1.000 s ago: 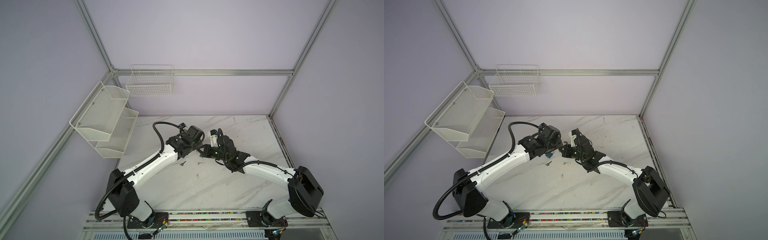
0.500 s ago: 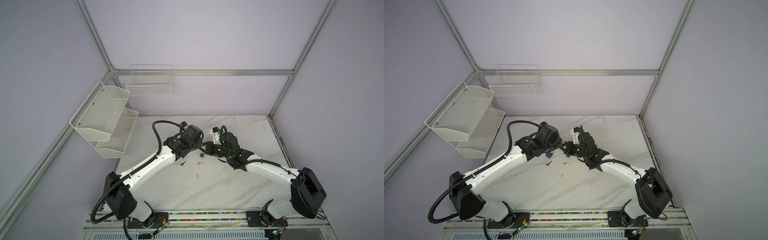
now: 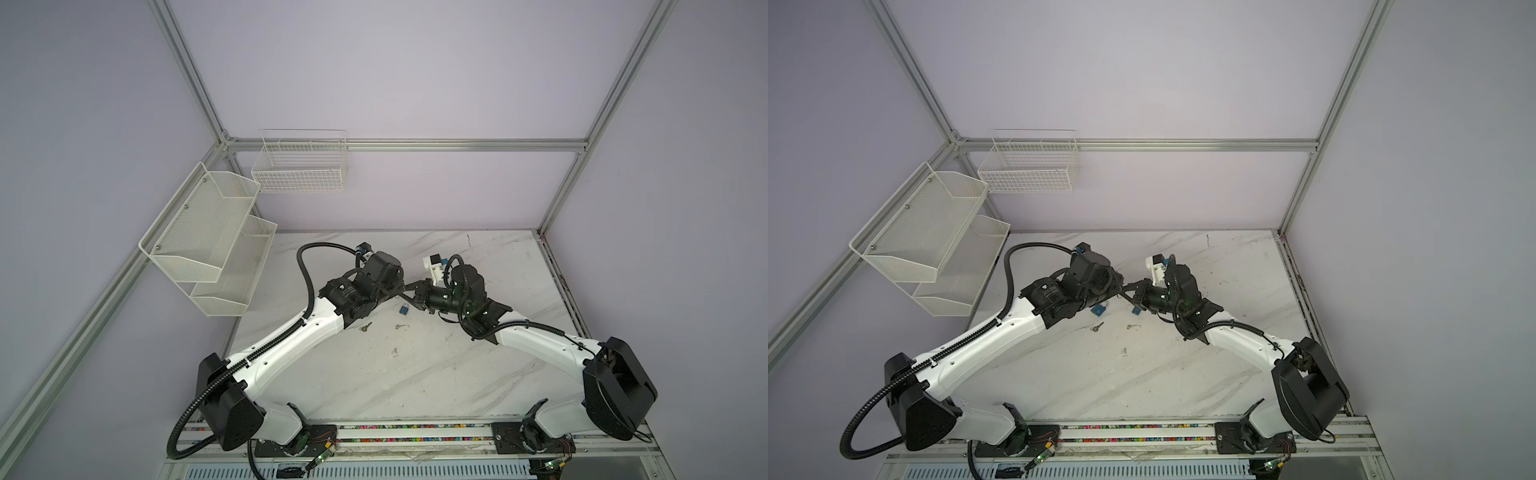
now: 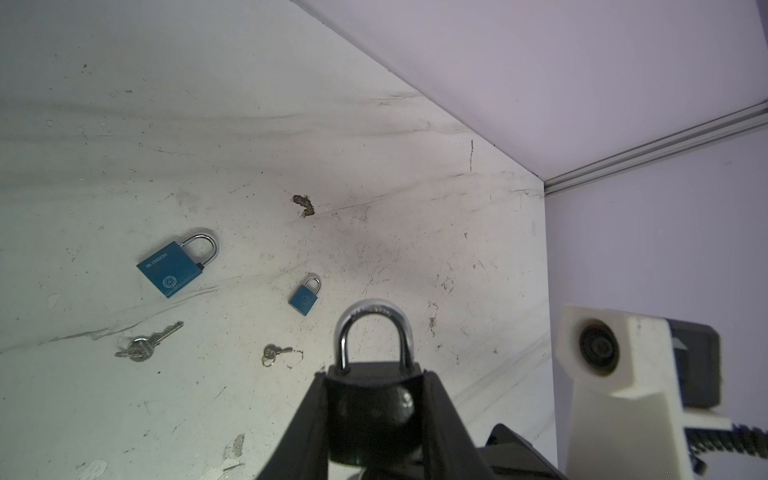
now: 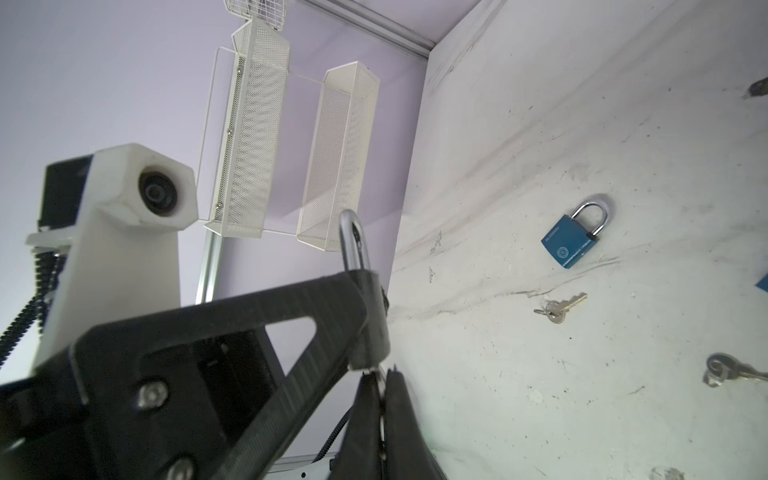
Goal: Unlock with the key
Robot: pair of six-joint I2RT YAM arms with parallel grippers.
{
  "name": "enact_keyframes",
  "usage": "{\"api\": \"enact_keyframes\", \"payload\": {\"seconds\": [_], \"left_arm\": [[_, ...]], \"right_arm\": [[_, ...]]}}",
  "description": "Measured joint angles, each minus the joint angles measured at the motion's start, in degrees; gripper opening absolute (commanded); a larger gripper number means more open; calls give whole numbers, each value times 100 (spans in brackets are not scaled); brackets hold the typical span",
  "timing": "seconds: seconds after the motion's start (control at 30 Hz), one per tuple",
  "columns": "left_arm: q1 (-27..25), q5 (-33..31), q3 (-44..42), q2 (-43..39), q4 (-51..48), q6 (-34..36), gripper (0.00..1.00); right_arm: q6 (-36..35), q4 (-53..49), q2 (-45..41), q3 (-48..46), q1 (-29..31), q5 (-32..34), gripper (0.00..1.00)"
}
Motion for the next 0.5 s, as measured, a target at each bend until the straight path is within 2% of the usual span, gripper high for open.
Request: {"api": "enact_keyframes", "payload": {"seconds": [0.5], "left_arm": [[101,260,-588,-579,673,-280,6]], "right_arm": [[1209,1357,0,-494,-87,-466,0]]}}
